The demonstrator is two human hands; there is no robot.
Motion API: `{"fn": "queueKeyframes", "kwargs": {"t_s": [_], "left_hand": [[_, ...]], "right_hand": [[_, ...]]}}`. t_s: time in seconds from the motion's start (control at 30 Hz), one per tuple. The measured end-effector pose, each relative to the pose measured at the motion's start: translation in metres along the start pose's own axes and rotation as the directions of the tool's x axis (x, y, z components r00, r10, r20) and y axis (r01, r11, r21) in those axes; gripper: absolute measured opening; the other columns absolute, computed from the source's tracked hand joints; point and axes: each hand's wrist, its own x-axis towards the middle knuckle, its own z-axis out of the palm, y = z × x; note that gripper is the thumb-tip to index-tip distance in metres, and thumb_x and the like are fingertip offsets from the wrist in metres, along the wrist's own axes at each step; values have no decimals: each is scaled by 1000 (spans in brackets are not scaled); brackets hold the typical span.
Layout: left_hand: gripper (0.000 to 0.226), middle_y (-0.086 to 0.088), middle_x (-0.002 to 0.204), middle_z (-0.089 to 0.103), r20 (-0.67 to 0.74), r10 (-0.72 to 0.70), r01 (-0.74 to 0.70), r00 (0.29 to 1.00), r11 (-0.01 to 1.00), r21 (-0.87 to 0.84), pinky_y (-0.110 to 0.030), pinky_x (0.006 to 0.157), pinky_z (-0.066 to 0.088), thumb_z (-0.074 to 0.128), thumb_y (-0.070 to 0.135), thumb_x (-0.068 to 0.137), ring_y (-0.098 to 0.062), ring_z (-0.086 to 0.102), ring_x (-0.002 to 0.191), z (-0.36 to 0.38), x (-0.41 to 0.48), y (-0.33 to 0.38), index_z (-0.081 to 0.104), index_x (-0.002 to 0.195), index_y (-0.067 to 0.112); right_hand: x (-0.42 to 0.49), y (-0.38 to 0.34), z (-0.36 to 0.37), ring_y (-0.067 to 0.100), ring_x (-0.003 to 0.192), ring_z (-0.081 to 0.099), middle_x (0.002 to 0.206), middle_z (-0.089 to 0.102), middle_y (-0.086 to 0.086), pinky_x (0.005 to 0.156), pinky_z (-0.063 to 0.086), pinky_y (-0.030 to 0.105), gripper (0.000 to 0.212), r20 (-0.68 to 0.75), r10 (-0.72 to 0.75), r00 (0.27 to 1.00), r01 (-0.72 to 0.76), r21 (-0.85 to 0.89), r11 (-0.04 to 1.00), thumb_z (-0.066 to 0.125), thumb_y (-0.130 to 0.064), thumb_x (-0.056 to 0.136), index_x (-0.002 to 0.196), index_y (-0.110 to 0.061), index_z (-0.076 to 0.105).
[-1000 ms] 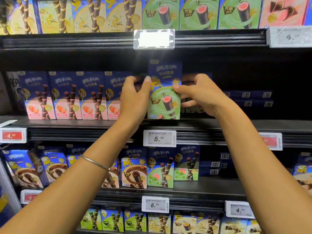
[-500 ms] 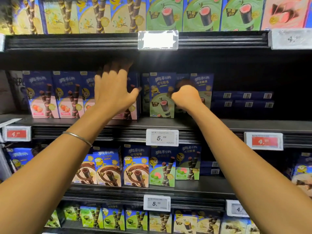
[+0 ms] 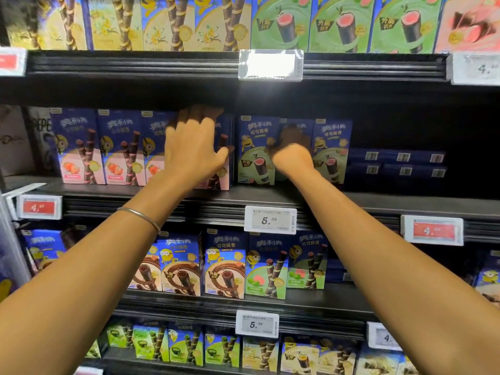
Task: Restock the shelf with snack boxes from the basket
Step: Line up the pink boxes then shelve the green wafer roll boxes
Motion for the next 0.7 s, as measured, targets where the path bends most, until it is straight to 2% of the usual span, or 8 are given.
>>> {"fn": "queueKeyframes", "kwargs": {"t_s": [0.23,0.43,0.6,0.7], "left_hand": [[56,-16,127,65,-6,11,-11,1000,1000,-15,-50,100,45,69,48,100,-39,59,119,3,1,-2,58,141,13],[55,-16,128,64,-18,27,-28,999,999,-42,-50,100,45,68,48,100,-38,58,120,6,0,-4,57,142,14],[51,-17,120,66,-32,27,-28,999,999,-46,-51,98,46,72,48,98,-39,61,114,8,0,-4,61,130,10],[52,-16,122,66,-41,30,-32,999,998,-54,-51,99,46,72,48,97,-39,60,116,9,1,-5,60,133,12]], "right_hand": [[-3,-6,8,36,114,63,122,65,17,78,46,34,34,-42,-24,999,24,-1,1000,61,-31,99,121,-5,59],[-3,-8,10,37,110,64,119,66,19,76,45,33,27,-22,-4,1000,5,43,999,61,-25,100,117,-4,60],[-4,-9,10,37,112,63,121,64,19,76,43,33,29,-24,-6,1000,7,43,999,59,-27,100,118,-3,59],[-4,-8,10,37,112,63,121,65,18,78,45,34,28,-10,-3,1000,4,68,998,59,-26,101,118,-4,58]]}}
